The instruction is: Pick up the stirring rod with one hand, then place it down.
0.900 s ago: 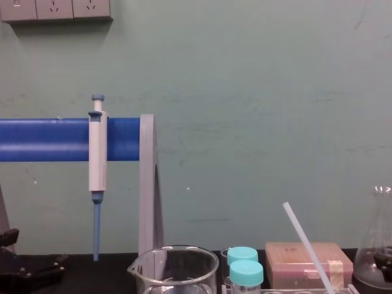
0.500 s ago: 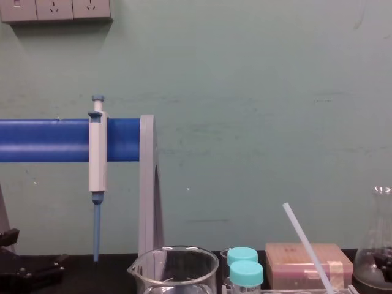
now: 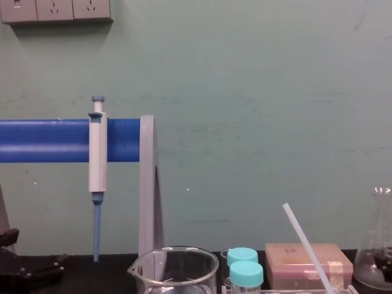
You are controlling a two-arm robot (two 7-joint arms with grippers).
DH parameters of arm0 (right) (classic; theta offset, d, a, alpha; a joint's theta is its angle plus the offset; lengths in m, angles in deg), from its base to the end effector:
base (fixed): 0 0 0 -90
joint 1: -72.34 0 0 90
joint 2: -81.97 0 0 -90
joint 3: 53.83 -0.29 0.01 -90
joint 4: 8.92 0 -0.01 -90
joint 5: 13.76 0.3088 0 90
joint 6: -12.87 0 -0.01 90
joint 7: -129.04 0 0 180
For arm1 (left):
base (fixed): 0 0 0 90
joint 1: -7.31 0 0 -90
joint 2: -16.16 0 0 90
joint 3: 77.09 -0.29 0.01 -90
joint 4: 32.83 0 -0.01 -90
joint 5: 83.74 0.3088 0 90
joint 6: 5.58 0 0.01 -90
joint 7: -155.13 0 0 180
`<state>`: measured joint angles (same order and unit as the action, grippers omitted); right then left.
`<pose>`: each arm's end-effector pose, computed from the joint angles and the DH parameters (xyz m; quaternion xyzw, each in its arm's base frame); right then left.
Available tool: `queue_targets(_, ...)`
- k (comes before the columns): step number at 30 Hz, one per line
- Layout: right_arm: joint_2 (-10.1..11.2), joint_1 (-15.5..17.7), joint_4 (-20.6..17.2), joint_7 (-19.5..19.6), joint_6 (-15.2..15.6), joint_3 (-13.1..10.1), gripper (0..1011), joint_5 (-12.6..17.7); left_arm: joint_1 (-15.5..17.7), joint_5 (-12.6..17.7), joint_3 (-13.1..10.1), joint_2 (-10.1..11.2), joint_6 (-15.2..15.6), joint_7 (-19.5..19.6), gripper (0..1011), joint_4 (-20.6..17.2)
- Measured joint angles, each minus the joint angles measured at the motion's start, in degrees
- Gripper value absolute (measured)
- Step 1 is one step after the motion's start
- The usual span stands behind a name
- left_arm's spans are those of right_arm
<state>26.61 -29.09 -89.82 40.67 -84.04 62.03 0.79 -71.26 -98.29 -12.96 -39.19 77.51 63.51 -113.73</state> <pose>0.3581 -0.0827 -0.3023 -0.1414 -0.1324 -0.5800 0.7912 0.3581 0.0827 -0.3023 0.1415 -0.1325 0.5799 0.7913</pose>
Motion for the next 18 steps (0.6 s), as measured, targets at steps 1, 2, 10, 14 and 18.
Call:
queue_targets(1,0.0,0.0,0.0,0.0,0.0,0.0,1000,0.0,0.0,0.0,0.0,0.0,0.0,0.0,1000,0.0)
queue_targets(2,0.0,0.0,0.0,0.0,0.0,0.0,1000,0.0,0.0,0.0,0.0,0.0,0.0,0.0,1000,0.0)
queue_targets(10,0.0,0.0,0.0,0.0,0.0,0.0,1000,0.0,0.0,0.0,0.0,0.0,0.0,0.0,1000,0.0)
queue_targets(14,0.31,0.06,-0.96,-1.22,0.0,-0.93,1000,-0.02,0.0,0.0,0.0,0.0,0.0,0.0,1000,0.0)
queue_targets(18,0.41,0.15,-3.08,-4.37,0.88,-2.46,1000,3.04,0.0,0.0,0.0,0.0,0.0,0.0,1000,0.0)
